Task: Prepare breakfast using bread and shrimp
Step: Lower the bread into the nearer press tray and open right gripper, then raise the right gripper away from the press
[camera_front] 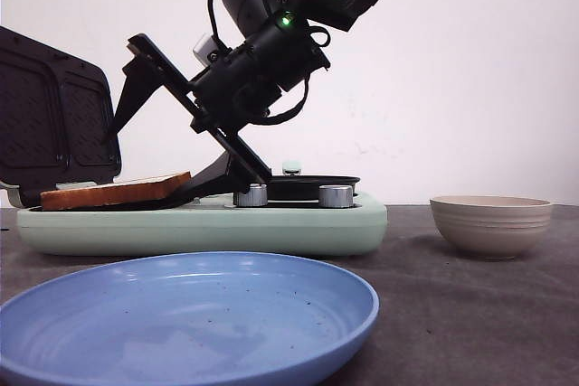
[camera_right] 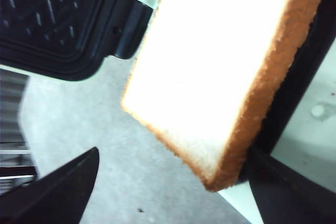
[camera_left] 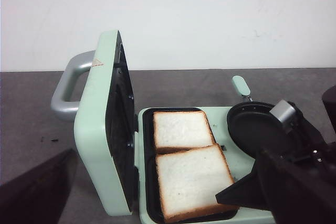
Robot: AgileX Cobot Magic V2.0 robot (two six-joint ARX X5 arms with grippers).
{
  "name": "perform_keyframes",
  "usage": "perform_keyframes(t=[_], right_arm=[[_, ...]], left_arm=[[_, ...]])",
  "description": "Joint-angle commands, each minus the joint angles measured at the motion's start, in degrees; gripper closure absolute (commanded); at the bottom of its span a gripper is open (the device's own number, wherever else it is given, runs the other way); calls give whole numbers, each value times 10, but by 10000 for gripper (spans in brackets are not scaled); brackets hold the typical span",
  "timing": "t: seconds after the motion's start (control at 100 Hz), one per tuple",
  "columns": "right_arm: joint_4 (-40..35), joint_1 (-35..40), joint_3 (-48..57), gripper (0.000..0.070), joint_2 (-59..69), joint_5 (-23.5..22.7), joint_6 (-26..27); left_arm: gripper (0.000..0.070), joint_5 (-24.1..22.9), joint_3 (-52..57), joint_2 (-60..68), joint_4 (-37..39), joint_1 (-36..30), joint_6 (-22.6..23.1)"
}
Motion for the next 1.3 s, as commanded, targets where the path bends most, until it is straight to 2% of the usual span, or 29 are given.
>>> perform_keyframes(t=[0.0, 0.37, 0.52, 0.61, 0.95, 1.09, 1.29], right_arm=[[-9, 5, 9, 139, 5, 7, -19], [-39, -3, 10, 139, -31, 16, -49], [-57, -11, 9, 140, -70, 30, -79], [-81, -17, 9, 140, -103, 60, -113], [-224, -40, 9, 141, -247, 228, -285], [-258, -50, 7, 158, -291, 247, -306], [-225, -57, -61, 164, -365, 268, -307]], left_arm=[[62, -1, 6, 3, 6, 0, 0], [62, -1, 6, 3, 5, 0, 0], [62, -1, 6, 3, 5, 0, 0], [62, -1, 6, 3, 5, 0, 0], [62, -1, 6, 3, 5, 0, -1], [62, -1, 6, 3, 5, 0, -2], [62, -1, 6, 3, 5, 0, -2]])
